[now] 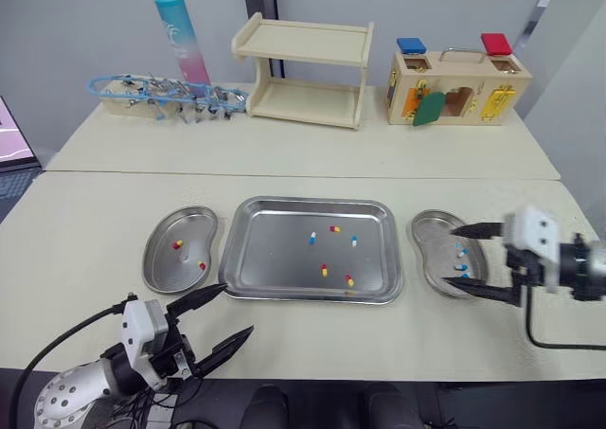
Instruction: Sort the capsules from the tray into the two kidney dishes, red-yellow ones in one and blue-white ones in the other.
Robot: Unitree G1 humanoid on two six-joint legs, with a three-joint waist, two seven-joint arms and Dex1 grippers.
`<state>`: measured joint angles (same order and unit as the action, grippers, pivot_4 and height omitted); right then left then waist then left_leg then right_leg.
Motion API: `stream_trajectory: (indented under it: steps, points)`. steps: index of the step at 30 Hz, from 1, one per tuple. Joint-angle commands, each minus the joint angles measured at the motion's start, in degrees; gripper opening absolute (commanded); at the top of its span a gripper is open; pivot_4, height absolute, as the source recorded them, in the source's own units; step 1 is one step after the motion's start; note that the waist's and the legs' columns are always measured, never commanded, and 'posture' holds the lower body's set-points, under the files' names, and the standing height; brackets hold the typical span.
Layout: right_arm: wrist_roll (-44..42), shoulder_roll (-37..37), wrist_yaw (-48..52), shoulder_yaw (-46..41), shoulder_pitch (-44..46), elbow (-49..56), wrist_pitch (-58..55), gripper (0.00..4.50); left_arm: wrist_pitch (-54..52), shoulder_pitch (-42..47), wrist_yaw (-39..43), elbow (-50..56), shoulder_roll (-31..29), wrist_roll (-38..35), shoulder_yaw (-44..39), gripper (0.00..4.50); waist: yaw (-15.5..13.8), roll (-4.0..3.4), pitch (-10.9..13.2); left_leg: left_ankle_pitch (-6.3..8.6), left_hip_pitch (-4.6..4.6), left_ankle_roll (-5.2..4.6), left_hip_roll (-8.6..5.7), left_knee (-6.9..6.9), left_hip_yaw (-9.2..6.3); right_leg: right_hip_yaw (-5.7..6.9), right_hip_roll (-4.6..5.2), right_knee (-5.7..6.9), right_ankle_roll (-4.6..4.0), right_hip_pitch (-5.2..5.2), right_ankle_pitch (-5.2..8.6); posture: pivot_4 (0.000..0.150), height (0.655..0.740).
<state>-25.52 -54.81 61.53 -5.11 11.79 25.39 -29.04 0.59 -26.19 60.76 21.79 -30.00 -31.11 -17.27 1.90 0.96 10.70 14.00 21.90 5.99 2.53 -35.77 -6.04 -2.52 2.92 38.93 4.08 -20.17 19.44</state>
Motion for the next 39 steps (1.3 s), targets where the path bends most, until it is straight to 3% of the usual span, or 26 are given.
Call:
stream_trajectory:
  steps: [1,6,11,14,17,29,39]
  points:
    - [3.4,5.3,-4.4,10.7,7.8,1.7,-4.6,4.44,2.2,-0.2,-0.1,0.0,0.5,0.4,0.5,4.5,0.0,0.0,0.0,0.0,0.02,0.0,-0.01,0.0,-0.01,0.0,0.0,0.01,0.0,-0.02,0.0,0.15,0.74]
    - [12.7,17.0,-11.2,24.0,18.5,-5.9,-6.4,4.44,3.8,0.0,-0.5,-0.9,1.1,0.8,1.2,4.5,-0.1,0.0,0.0,0.0,0.03,0.0,0.0,0.0,-0.06,0.05,0.0,0.04,-0.01,-0.06,-0.01,0.15,0.74]
    - [17.6,26.1,-15.6,29.9,24.6,-12.8,-8.5,4.44,4.3,0.6,-1.1,-1.1,1.3,0.7,1.9,4.5,0.0,0.0,0.0,0.0,0.05,0.0,0.0,0.01,-0.1,0.09,0.0,0.09,-0.02,-0.1,-0.01,0.15,0.74]
    - [20.0,29.6,-17.2,31.3,26.9,-17.4,-8.0,3.81,4.3,1.2,-1.4,-1.2,1.1,0.7,2.2,4.5,-0.1,0.0,0.0,0.0,0.05,0.0,0.0,0.01,-0.12,0.11,0.0,0.1,-0.02,-0.11,-0.01,0.15,0.74]
    - [21.9,32.7,-18.4,31.8,29.3,-22.2,-7.4,2.78,4.5,1.6,-1.4,-1.5,1.1,0.8,2.6,4.5,0.0,-0.01,0.0,0.0,0.04,0.0,0.0,0.01,-0.11,0.1,0.0,0.12,-0.02,-0.12,-0.01,0.15,0.74]
    - [25.3,39.9,-20.6,31.4,32.2,-32.2,-9.4,2.78,5.4,1.3,-0.9,-2.4,0.9,1.1,2.9,4.5,0.2,-0.02,0.0,0.0,0.05,-0.01,0.01,0.03,-0.1,0.09,0.0,0.15,-0.02,-0.17,-0.01,0.15,0.74]
    - [27.9,41.7,-19.9,32.6,33.6,-38.9,-4.8,2.78,6.0,1.5,-1.1,-2.9,0.8,1.3,3.6,4.5,0.4,-0.03,0.0,0.0,0.05,-0.01,0.01,0.04,-0.1,0.09,-0.01,0.16,-0.02,-0.19,-0.01,0.15,0.74]
